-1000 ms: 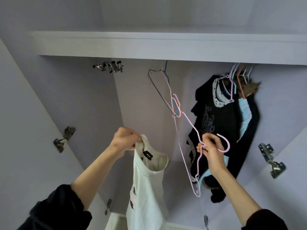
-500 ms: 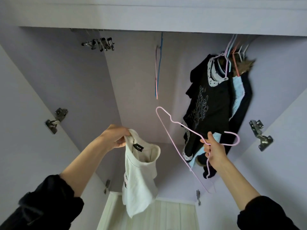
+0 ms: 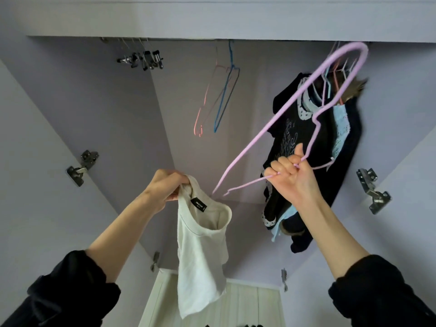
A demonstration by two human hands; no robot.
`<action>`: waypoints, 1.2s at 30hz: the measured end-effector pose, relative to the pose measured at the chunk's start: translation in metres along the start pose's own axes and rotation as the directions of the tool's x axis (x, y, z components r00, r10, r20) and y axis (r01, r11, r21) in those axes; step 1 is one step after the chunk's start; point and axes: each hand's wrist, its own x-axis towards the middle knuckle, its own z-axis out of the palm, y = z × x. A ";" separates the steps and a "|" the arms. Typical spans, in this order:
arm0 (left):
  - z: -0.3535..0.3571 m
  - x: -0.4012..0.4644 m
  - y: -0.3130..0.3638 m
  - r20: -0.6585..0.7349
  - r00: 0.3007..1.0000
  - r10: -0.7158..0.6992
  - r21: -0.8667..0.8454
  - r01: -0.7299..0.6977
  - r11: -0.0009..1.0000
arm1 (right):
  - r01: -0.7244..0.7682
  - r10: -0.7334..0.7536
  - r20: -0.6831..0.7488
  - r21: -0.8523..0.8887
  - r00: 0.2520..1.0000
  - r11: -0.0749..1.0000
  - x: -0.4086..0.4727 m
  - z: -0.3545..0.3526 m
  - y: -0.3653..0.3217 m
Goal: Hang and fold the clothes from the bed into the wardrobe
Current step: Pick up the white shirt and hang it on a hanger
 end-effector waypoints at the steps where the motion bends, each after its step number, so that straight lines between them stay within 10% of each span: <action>1: 0.000 -0.002 0.002 0.016 1.000 0.014 0.008 -0.014 1.000 | -0.026 0.026 0.017 0.003 1.000 1.000 0.004 0.006 0.006; 7: -0.012 -0.014 0.017 0.021 0.996 0.083 -0.068 -0.081 0.994 | -0.145 0.139 -0.054 -0.144 0.989 0.979 0.023 -0.001 0.037; 36: -0.043 0.020 -0.014 -0.243 0.967 -0.083 0.003 0.086 0.996 | -0.053 0.021 0.137 0.230 0.990 0.972 0.040 0.007 0.005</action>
